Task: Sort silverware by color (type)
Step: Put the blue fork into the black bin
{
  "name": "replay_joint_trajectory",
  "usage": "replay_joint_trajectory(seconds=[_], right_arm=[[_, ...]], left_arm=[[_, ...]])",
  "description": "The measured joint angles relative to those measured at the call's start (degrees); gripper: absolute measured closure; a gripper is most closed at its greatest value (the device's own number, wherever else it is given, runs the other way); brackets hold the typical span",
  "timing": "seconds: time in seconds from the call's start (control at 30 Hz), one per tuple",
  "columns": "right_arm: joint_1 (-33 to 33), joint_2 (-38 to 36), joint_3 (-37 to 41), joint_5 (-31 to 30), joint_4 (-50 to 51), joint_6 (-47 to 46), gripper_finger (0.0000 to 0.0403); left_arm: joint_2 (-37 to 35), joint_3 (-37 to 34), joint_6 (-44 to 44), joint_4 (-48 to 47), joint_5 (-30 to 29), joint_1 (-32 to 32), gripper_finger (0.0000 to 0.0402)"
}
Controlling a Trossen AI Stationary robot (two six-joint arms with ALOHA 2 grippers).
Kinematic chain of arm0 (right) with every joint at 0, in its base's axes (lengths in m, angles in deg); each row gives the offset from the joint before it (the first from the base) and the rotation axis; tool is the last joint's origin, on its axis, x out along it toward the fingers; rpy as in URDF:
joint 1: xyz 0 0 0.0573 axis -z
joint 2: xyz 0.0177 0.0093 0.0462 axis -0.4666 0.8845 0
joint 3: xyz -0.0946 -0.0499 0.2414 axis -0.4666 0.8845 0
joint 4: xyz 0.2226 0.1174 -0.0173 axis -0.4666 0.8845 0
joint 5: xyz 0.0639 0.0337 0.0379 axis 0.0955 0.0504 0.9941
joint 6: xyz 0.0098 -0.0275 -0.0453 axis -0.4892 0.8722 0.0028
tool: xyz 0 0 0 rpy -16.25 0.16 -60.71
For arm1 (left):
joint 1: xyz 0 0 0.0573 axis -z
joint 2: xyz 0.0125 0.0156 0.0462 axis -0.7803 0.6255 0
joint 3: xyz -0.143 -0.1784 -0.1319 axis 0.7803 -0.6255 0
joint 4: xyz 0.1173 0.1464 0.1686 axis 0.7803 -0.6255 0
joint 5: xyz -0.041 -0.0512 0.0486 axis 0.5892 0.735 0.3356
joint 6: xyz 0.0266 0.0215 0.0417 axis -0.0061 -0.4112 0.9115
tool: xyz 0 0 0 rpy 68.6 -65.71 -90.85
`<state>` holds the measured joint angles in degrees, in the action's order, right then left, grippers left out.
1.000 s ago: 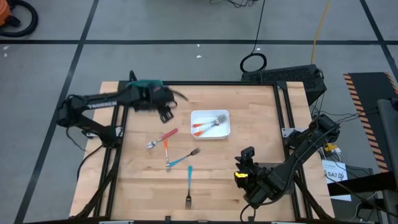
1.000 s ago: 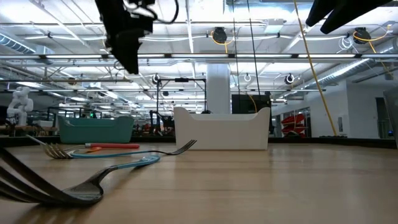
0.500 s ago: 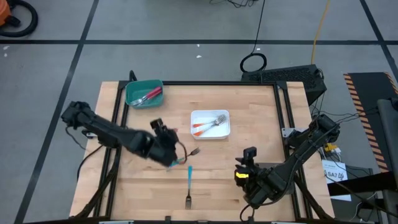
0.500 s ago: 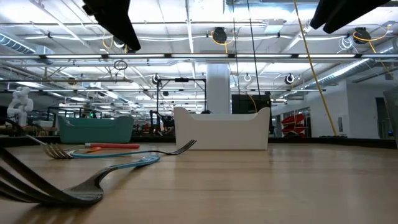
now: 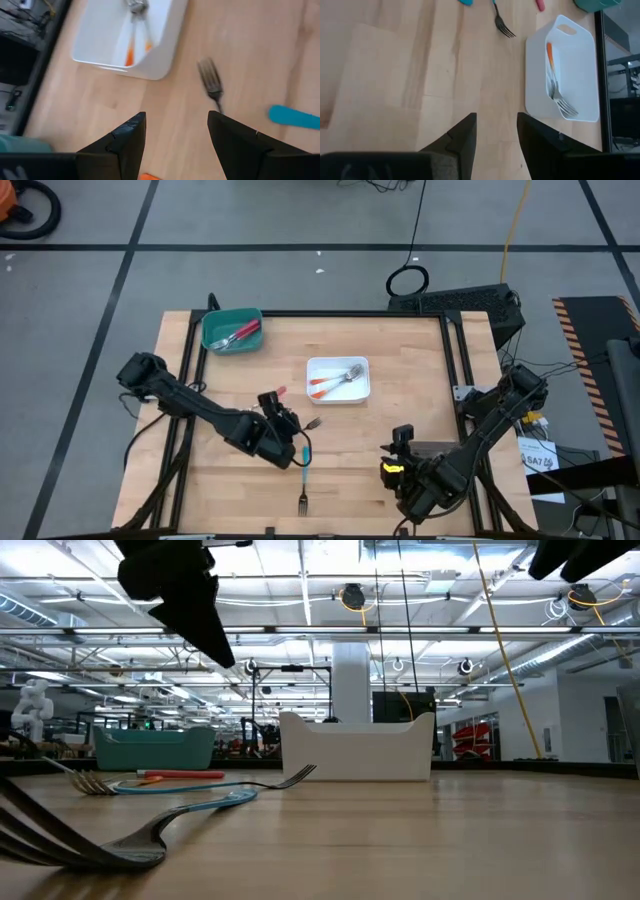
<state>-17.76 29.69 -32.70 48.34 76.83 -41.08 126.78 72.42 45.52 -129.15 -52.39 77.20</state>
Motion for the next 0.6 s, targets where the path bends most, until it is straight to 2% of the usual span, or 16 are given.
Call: replay_joint_trajectory(seconds=[0.27,0.5,0.6], right_arm=[[-1.5,0.0,0.0,0.1,-1.5,-1.4,0.0269],[-2.8,0.0,0.0,1.5,-1.5,-1.5,0.0269],[-3.2,0.0,0.0,1.5,-1.5,-1.4,0.0269]], left_arm=[[0.5,0.0,-0.1,5.6,6.9,0.1,0.0181],[0.5,0.0,0.2,4.9,7.3,0.2,0.0181],[0.5,0.0,-4.3,-0.5,6.4,0.1,0.0181]])
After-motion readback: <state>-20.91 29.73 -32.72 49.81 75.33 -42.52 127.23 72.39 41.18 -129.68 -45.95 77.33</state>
